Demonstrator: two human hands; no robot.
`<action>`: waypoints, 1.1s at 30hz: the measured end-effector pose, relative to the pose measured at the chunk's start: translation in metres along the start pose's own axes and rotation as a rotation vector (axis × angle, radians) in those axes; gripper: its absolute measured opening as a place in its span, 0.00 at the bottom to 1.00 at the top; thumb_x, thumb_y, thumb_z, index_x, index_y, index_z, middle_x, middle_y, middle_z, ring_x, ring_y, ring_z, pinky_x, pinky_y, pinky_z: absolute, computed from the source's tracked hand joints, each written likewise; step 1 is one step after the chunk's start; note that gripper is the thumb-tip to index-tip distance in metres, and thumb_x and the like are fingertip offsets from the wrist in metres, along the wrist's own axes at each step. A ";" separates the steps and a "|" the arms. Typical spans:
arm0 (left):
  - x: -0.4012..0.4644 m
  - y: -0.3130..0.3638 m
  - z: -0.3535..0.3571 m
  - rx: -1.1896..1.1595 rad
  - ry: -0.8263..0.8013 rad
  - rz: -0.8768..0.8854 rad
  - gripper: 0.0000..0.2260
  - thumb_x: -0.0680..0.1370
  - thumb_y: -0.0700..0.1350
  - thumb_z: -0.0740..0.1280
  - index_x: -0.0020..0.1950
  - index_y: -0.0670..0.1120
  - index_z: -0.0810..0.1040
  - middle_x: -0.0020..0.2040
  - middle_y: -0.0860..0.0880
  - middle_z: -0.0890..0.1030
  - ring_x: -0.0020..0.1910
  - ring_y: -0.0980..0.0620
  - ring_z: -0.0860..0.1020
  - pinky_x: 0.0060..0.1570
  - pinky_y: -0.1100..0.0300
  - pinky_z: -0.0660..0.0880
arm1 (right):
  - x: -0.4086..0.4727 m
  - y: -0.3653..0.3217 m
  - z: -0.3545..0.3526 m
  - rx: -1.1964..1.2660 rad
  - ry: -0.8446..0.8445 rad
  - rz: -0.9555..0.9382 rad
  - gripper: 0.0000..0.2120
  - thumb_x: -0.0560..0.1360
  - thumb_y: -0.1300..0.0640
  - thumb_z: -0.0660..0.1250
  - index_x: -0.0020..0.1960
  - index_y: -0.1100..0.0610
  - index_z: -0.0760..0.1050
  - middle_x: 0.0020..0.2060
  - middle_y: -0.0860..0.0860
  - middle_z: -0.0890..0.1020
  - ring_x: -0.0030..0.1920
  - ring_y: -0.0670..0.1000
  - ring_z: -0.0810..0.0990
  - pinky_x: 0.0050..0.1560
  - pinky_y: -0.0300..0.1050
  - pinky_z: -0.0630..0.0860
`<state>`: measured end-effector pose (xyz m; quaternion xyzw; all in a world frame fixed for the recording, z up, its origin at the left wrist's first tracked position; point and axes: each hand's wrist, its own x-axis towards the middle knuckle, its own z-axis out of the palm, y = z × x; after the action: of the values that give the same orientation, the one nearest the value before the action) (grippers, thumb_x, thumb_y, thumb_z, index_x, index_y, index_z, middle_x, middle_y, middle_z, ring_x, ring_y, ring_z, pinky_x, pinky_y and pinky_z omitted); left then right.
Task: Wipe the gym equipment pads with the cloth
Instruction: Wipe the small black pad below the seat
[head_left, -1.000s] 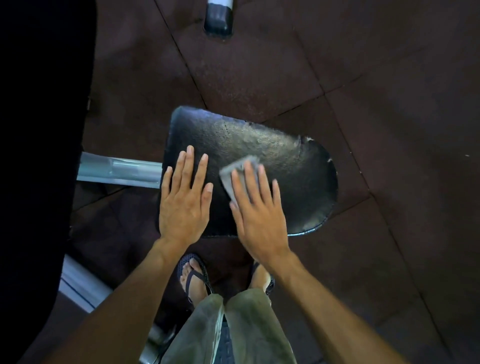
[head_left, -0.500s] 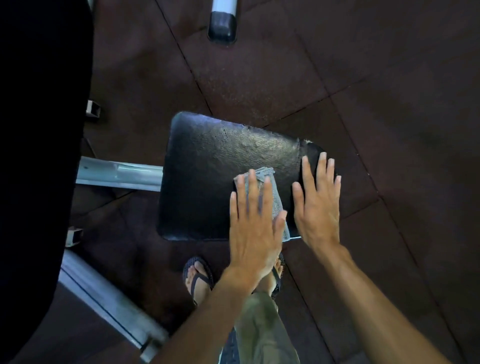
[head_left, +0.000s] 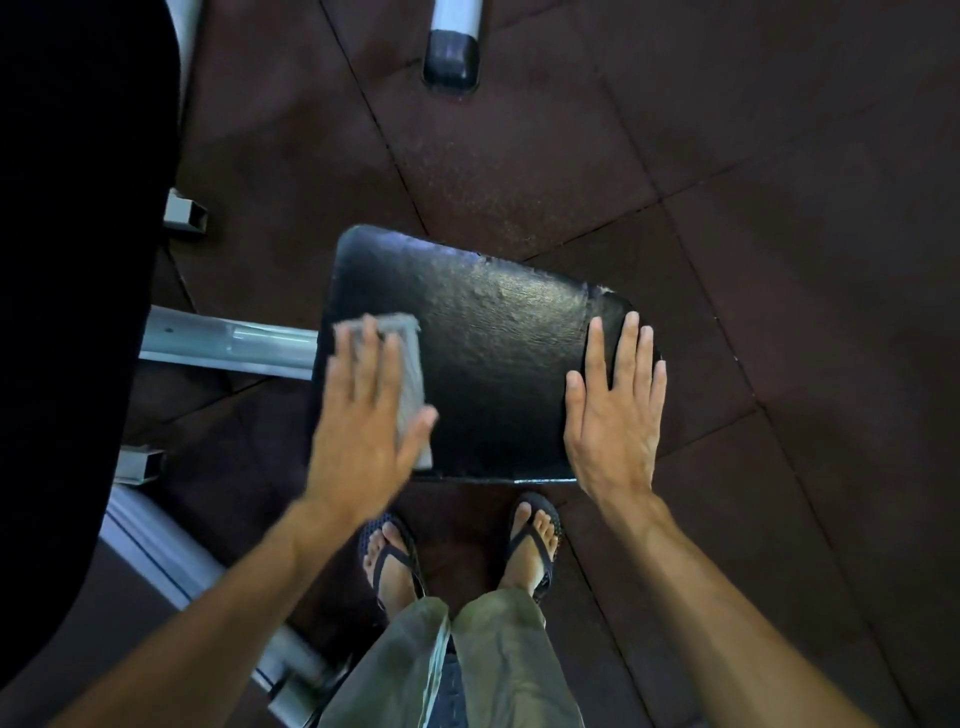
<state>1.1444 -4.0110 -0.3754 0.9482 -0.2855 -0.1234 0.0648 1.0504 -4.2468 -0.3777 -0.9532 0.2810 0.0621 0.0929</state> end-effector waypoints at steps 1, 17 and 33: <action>-0.011 0.012 0.005 0.014 -0.014 0.052 0.35 0.84 0.60 0.48 0.81 0.36 0.49 0.81 0.35 0.46 0.81 0.35 0.44 0.79 0.39 0.52 | 0.000 0.000 0.000 0.000 -0.001 0.004 0.27 0.84 0.46 0.42 0.81 0.53 0.48 0.81 0.58 0.48 0.81 0.57 0.46 0.79 0.59 0.51; 0.008 0.072 0.015 -0.096 -0.037 0.155 0.32 0.85 0.57 0.42 0.81 0.35 0.47 0.81 0.35 0.44 0.81 0.36 0.44 0.79 0.39 0.53 | 0.000 0.004 -0.009 0.118 -0.055 -0.014 0.27 0.84 0.46 0.45 0.81 0.51 0.48 0.81 0.55 0.45 0.81 0.55 0.43 0.79 0.56 0.46; 0.008 0.016 0.019 -0.065 0.067 -0.009 0.28 0.85 0.54 0.47 0.82 0.43 0.49 0.83 0.43 0.47 0.82 0.47 0.46 0.81 0.47 0.48 | -0.037 -0.083 0.006 0.159 -0.015 0.076 0.31 0.84 0.47 0.48 0.80 0.63 0.50 0.80 0.62 0.49 0.81 0.59 0.46 0.79 0.59 0.51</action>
<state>1.1374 -4.0300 -0.3918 0.9505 -0.2746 -0.1013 0.1044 1.0644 -4.1573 -0.3649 -0.9310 0.3202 0.0500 0.1679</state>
